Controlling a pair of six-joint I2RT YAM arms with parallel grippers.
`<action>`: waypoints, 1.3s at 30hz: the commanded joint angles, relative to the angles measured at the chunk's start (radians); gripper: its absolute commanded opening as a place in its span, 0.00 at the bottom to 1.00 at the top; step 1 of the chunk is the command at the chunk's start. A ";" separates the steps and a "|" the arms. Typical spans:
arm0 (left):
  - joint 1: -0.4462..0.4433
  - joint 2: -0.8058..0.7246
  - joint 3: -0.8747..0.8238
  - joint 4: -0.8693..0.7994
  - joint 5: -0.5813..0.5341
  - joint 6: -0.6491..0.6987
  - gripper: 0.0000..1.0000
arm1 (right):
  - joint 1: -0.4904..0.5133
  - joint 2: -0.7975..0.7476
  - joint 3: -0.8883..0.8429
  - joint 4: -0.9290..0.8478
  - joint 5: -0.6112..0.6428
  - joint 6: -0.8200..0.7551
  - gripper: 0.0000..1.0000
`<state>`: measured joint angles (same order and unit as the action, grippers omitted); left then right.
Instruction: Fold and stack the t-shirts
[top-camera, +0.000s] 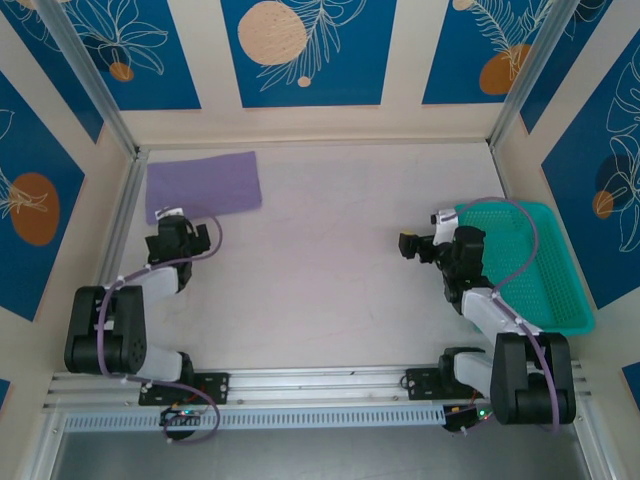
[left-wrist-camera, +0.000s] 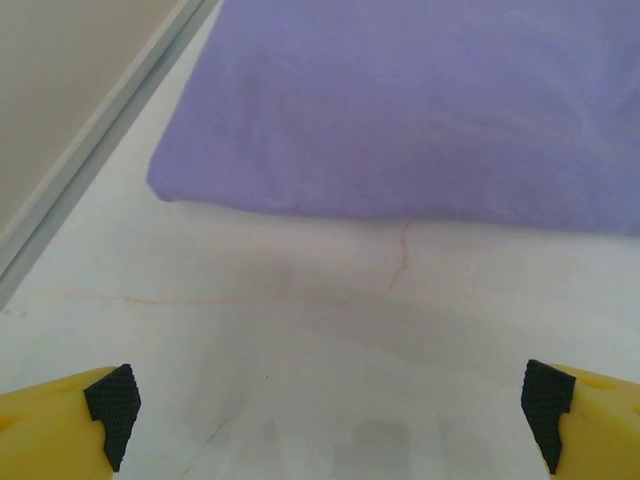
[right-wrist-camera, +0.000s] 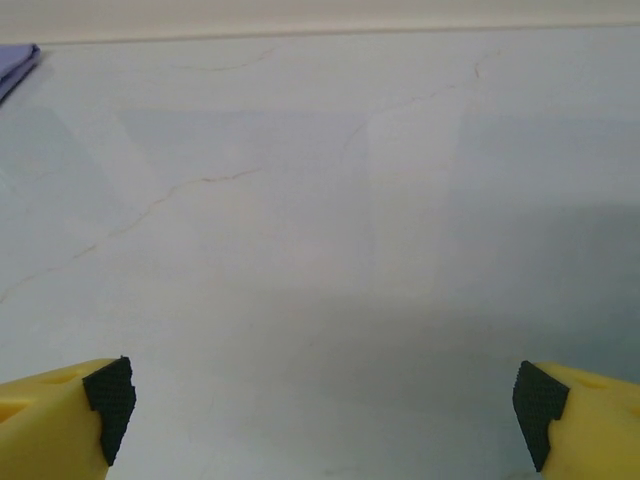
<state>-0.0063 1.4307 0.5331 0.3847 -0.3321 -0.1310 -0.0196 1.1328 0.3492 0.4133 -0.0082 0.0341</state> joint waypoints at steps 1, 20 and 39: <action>-0.031 0.035 0.002 0.122 0.054 0.043 1.00 | -0.014 0.005 -0.035 0.091 -0.063 0.003 0.99; -0.091 0.071 -0.103 0.371 0.174 0.172 1.00 | -0.015 0.370 -0.065 0.616 -0.020 0.069 0.99; -0.070 0.107 -0.136 0.456 0.235 0.168 1.00 | 0.000 0.394 0.074 0.383 0.018 0.063 0.99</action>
<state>-0.0826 1.5368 0.4057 0.7887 -0.1226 0.0357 -0.0257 1.5223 0.4160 0.7998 -0.0097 0.1078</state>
